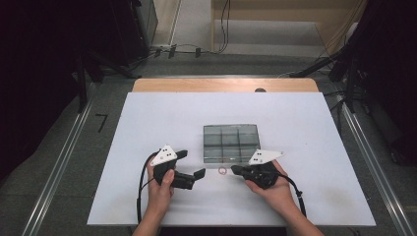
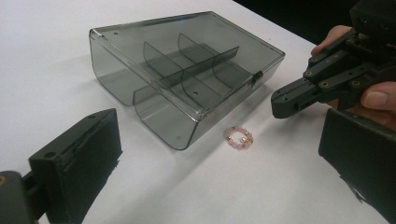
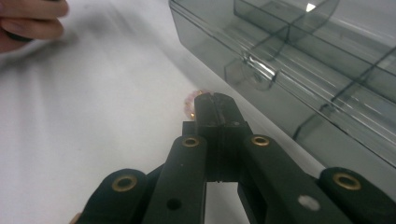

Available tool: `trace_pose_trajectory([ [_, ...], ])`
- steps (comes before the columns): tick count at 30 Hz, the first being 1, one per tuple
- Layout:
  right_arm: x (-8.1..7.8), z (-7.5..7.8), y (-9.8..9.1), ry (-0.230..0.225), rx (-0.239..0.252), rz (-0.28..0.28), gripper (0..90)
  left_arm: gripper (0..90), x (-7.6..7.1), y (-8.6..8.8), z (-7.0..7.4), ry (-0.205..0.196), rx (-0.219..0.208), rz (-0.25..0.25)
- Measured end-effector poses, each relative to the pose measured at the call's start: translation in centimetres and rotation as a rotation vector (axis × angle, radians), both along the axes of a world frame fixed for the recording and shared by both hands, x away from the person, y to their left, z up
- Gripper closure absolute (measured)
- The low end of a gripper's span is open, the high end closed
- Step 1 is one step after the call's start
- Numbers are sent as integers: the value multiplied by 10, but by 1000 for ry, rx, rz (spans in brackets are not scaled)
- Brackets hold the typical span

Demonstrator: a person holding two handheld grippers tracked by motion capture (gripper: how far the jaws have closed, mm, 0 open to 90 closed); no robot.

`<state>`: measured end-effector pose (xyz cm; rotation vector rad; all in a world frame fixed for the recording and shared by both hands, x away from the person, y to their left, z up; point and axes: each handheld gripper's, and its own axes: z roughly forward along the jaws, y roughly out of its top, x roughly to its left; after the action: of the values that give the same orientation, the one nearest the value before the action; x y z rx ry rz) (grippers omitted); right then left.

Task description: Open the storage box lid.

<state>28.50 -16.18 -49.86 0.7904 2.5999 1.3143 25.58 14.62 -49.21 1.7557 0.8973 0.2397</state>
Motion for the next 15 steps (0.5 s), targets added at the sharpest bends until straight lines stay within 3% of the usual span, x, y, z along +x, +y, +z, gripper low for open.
trace_pose_trajectory([
  [10,4,-6,2,-11,-40,-80,877,0,2,-4,-3,9,4,-5],
  [15,6,-6,2,-18,-28,-99,877,0,3,-7,-5,16,1,-6],
])
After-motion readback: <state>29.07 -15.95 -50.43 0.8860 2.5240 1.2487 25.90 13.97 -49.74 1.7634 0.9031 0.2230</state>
